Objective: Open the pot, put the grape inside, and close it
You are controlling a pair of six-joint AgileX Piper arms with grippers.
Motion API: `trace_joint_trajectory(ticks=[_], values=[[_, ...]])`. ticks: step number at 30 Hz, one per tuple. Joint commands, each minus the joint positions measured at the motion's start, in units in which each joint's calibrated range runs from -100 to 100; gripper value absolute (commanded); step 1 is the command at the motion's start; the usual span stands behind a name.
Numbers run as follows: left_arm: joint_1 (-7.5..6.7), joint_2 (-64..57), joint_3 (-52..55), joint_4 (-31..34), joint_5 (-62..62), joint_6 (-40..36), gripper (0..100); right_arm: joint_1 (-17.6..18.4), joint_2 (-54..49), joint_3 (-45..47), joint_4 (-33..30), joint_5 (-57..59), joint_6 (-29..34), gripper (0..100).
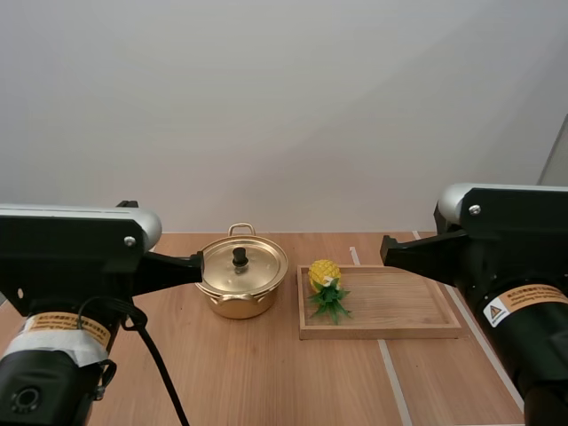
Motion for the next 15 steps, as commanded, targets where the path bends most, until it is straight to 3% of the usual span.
trace_joint_trajectory(ticks=[1, 7, 14, 15], values=[[0.11, -0.28, 5.52, 0.2, -7.47, -0.94, 0, 0.12, -0.39, 3.36, -0.01, -0.73, -0.01, 0], [0.11, -0.28, 14.81, 0.2, -17.9, -0.94, 0, 0.12, -0.39, 12.91, -0.84, -6.83, -0.01, 0], [0.9, -0.28, 14.81, -2.82, -11.05, -4.29, 0, 0.12, -0.39, 19.6, -0.02, -9.7, -0.01, 0], [0.9, -0.28, 14.81, -2.81, -9.66, -4.29, 0, 0.12, -0.39, 19.6, 0.13, -5.45, -0.01, 0]])
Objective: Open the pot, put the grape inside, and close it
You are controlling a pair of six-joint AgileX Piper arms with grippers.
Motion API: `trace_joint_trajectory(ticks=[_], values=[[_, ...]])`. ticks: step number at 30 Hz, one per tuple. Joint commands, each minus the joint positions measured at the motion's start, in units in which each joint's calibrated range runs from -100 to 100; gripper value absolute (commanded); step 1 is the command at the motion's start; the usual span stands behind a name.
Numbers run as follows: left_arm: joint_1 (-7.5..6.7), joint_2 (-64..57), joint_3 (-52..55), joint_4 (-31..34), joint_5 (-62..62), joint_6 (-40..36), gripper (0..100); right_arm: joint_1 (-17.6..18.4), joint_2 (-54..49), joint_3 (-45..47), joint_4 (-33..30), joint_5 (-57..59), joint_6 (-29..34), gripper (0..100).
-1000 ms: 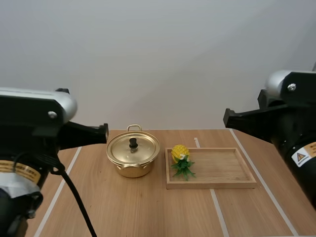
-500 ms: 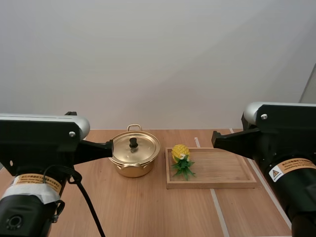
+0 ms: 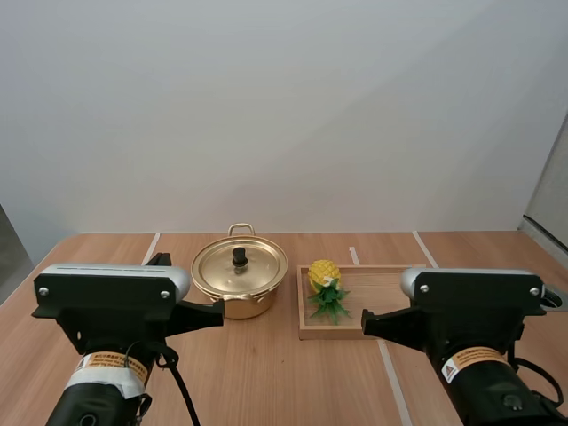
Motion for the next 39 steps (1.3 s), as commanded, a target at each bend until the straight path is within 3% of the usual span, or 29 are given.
trace_joint_trajectory(ticks=[1, 5, 9, 15, 24, 39], values=[[0.21, -0.28, 0.08, -1.48, 4.06, -1.25, 0, 0.12, -0.39, 0.4, 0.55, 4.0, -0.01, 0], [0.21, -0.28, 0.08, -2.65, 11.46, -1.25, 0, 0.05, -0.39, 0.4, 0.55, 11.94, -0.01, 0], [0.21, -0.28, 0.08, -6.65, 16.22, -0.57, 0, -0.04, -0.39, 0.4, 0.55, 12.11, -0.01, 0], [0.21, -0.28, 0.08, -15.92, 21.24, 9.98, 0, -0.12, -0.39, 0.4, 0.28, 12.28, -0.01, 0], [0.99, -0.28, 0.08, -16.29, 22.63, 11.06, 0, -0.19, -0.39, 0.4, 0.28, 12.28, -0.01, 0], [0.99, -0.28, 0.08, -16.27, 21.8, 11.63, 0, -0.2, -0.39, 0.4, 0.28, 12.28, -0.01, 0]])
